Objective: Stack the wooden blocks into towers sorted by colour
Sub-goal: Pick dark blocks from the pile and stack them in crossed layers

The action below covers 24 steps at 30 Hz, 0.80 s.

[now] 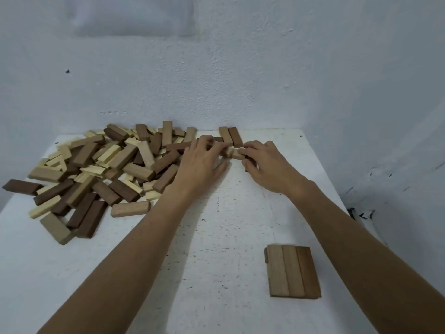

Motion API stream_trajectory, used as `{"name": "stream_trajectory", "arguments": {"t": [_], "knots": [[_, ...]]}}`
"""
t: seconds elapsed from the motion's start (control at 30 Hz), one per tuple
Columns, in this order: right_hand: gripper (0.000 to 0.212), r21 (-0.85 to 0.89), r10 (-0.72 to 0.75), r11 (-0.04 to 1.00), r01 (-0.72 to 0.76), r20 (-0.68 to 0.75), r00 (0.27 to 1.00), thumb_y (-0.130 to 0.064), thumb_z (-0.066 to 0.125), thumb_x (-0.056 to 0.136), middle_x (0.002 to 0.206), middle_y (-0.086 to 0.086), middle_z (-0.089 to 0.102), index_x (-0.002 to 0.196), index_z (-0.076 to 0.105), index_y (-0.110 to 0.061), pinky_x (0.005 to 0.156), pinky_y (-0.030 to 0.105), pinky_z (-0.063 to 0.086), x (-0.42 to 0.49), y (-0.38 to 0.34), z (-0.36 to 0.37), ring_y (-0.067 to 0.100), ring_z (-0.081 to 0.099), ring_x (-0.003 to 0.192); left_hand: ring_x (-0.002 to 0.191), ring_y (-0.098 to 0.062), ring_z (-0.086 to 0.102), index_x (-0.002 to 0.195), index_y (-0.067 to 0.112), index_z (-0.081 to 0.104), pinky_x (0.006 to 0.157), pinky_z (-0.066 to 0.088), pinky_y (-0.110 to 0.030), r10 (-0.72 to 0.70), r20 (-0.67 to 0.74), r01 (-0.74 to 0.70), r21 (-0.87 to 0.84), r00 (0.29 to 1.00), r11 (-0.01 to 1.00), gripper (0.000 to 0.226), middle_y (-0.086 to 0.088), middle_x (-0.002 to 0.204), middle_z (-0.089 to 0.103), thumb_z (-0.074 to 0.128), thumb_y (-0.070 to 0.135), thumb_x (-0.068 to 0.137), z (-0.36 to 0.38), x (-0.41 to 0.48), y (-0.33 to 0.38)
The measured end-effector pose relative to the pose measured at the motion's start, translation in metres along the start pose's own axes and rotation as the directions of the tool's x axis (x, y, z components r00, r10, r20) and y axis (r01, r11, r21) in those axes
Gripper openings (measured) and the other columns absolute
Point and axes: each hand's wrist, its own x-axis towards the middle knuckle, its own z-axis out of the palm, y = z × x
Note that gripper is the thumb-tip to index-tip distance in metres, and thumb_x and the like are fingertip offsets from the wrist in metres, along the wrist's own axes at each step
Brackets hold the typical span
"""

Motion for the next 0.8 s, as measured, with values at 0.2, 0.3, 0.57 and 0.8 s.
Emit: {"name": "stream_trajectory", "arguments": {"t": [0.2, 0.3, 0.57, 0.8], "knots": [[0.029, 0.100, -0.015, 0.995, 0.015, 0.004, 1.000, -0.034, 0.053, 0.097, 0.124, -0.002, 0.060, 0.119, 0.066, -0.022, 0.091, 0.029, 0.042, -0.015, -0.010, 0.000, 0.022, 0.054, 0.105, 0.115, -0.020, 0.050, 0.117, 0.018, 0.060, 0.090, 0.041, -0.030, 0.011, 0.065, 0.005, -0.234, 0.998, 0.972, 0.036, -0.001, 0.125, 0.054, 0.072, 0.026, 0.084, -0.005, -0.007, 0.002], [0.024, 0.171, -0.034, 0.985, 0.029, 0.029, 0.999, -0.029, 0.059, 0.095, 0.109, -0.006, 0.060, 0.117, 0.065, -0.021, 0.079, 0.013, 0.034, -0.026, -0.019, -0.004, 0.013, 0.051, 0.094, 0.109, -0.019, 0.055, 0.109, 0.016, 0.064, 0.089, 0.050, -0.037, 0.036, 0.107, -0.002, -0.302, 0.994, 0.953, 0.033, 0.000, 0.115, 0.058, 0.077, 0.021, 0.079, -0.011, -0.011, 0.004], [0.034, 0.300, -0.049, 0.954, 0.010, 0.125, 0.991, -0.018, 0.063, 0.088, 0.118, -0.003, 0.064, 0.122, 0.063, -0.018, 0.076, 0.017, 0.048, -0.057, -0.043, -0.011, 0.010, 0.058, 0.093, 0.101, -0.011, 0.054, 0.113, 0.027, 0.065, 0.087, 0.045, -0.024, -0.005, 0.254, 0.085, -0.305, 0.967, 0.949, 0.047, 0.000, 0.117, 0.053, 0.086, 0.031, 0.070, -0.040, -0.039, 0.012], [0.052, 0.248, -0.029, 0.968, -0.026, 0.216, 0.976, -0.014, 0.064, 0.086, 0.121, -0.003, 0.057, 0.135, 0.051, -0.021, 0.084, 0.023, 0.046, -0.068, -0.046, -0.022, 0.011, 0.049, 0.100, 0.103, -0.004, 0.051, 0.123, 0.021, 0.062, 0.085, 0.034, -0.013, 0.000, 0.321, 0.081, -0.239, 0.947, 0.968, 0.058, 0.005, 0.122, 0.060, 0.083, 0.039, 0.072, -0.048, -0.044, 0.011]]}}
